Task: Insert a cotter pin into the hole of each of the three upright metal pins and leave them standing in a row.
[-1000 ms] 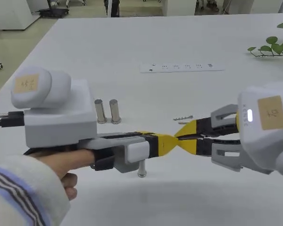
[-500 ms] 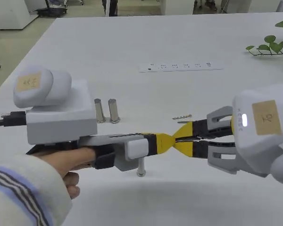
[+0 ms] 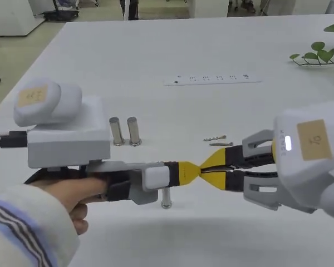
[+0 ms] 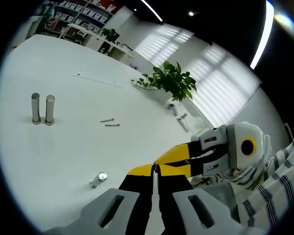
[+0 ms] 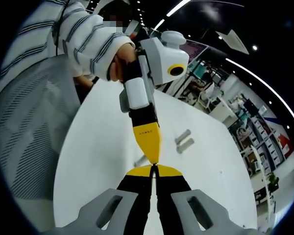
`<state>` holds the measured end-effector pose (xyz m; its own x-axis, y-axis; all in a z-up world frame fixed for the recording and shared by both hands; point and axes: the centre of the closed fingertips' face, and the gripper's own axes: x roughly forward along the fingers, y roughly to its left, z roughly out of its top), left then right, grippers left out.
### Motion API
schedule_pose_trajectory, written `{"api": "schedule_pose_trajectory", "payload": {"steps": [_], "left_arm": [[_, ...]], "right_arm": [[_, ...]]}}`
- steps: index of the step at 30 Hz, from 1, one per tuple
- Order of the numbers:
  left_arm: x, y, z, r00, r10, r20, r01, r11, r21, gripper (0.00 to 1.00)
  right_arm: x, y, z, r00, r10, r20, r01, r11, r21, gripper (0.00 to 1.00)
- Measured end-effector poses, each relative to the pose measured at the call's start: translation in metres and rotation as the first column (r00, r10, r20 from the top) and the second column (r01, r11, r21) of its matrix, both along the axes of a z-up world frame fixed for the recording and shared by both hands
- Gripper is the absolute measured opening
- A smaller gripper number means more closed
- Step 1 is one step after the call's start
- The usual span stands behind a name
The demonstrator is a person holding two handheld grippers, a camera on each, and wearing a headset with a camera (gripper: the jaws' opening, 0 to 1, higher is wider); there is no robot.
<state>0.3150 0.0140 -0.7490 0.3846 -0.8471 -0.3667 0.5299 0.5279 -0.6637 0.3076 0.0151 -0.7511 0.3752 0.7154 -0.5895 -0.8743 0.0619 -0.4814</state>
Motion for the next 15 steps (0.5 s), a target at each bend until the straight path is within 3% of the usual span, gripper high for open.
{"api": "schedule_pose_trajectory", "payload": {"steps": [7,9,13,15], "left_arm": [[-0.0024,0.0014,-0.0013,1.0,-0.017,0.003,0.017,0.999,0.03,0.0],[-0.003,0.0018,-0.001,1.0,-0.021,-0.002,0.021,0.999,0.027,0.0],[-0.0058,0.0042,-0.0011,0.998,-0.034,-0.055,0.034,0.999,-0.007,0.0],[-0.0085,0.0039,0.0001,0.998,-0.057,-0.039,0.056,0.998,-0.007,0.01]], "right_arm": [[-0.0021,0.0021,-0.0014,1.0,0.009,-0.016,-0.009,1.0,0.009,0.02],[-0.0024,0.0023,-0.0012,1.0,0.012,-0.014,-0.012,1.0,0.009,0.02],[-0.0069,0.004,-0.0005,0.999,0.035,-0.001,-0.035,0.999,-0.001,0.02],[-0.0073,0.0046,0.0,0.999,0.043,0.006,-0.043,0.999,-0.008,0.02]]}}
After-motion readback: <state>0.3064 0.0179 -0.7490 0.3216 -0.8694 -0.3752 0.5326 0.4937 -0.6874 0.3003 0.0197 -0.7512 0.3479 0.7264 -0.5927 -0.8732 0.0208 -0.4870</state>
